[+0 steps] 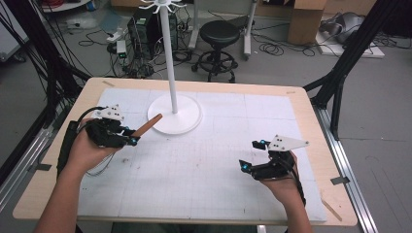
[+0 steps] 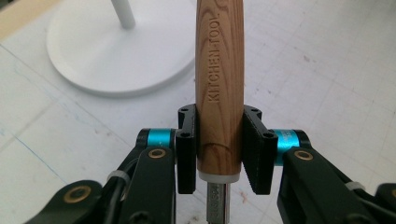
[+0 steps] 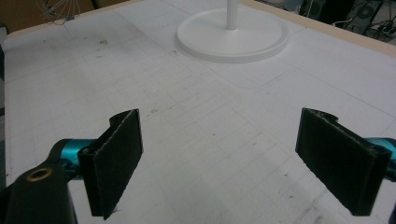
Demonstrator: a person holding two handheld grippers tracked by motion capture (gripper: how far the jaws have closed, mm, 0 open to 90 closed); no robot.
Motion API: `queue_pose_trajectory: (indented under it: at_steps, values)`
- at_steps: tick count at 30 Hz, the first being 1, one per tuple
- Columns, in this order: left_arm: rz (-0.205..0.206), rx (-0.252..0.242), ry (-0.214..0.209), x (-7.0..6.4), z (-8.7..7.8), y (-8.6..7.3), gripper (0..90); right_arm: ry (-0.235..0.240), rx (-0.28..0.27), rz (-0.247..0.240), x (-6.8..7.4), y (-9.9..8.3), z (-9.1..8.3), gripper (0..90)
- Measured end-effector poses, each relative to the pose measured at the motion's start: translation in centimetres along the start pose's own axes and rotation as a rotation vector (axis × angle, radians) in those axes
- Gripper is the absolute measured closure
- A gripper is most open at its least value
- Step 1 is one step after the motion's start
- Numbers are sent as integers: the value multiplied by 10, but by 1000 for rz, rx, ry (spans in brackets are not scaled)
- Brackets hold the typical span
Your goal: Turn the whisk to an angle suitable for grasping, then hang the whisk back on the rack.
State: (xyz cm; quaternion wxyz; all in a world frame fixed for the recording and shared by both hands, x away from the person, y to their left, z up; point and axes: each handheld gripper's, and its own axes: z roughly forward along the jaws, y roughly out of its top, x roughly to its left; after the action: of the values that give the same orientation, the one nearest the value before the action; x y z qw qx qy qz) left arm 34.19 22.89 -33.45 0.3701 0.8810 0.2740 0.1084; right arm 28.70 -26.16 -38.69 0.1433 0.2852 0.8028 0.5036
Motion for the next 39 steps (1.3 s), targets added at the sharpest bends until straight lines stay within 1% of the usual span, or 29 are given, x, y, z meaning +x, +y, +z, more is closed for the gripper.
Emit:
queue_pose_trajectory:
  at_steps: [2,3,6,7,10,11,14,21,24,26,28,30,31,33,36,37,39]
  values:
    - [13,-21,-2,-2,-3,5,696,0,2,0,0,0,0,135]
    - [14,-34,-14,-2,-5,8,696,0,1,2,0,0,0,135]
    - [14,-69,-32,-3,-10,13,696,-2,-5,0,0,1,0,136]
    - [12,-79,-32,-3,-10,14,695,-3,-7,3,0,2,0,135]
    - [11,-94,-38,-2,-13,16,696,-3,-7,5,0,2,0,135]
    - [8,-96,-44,-2,-13,16,696,-1,-5,8,0,2,-1,136]
    - [15,-99,-44,-2,-15,18,696,-2,-9,5,-1,2,0,136]
    - [13,-150,-55,-2,-20,22,696,1,-2,8,-1,2,2,135]
    - [15,-165,-53,-3,-23,22,696,2,-1,4,-1,2,3,136]
    - [12,-184,-56,-2,-24,23,696,7,-2,2,0,3,4,135]
    - [0,-201,-66,-1,-26,23,697,8,-2,4,0,3,4,136]
    - [-2,-222,-62,1,-27,24,697,7,-3,3,-1,3,3,136]
    - [-8,-230,-70,1,-28,25,697,6,-6,3,-1,2,3,135]
    - [-1,-245,-77,1,-29,27,697,6,-5,6,0,2,3,135]
    - [11,-263,-83,2,-30,31,697,9,-4,-4,0,2,3,136]
    - [11,-280,-89,2,-31,34,697,9,1,-1,1,3,3,136]
    - [7,-303,-99,3,-33,37,698,3,5,-18,3,3,3,136]
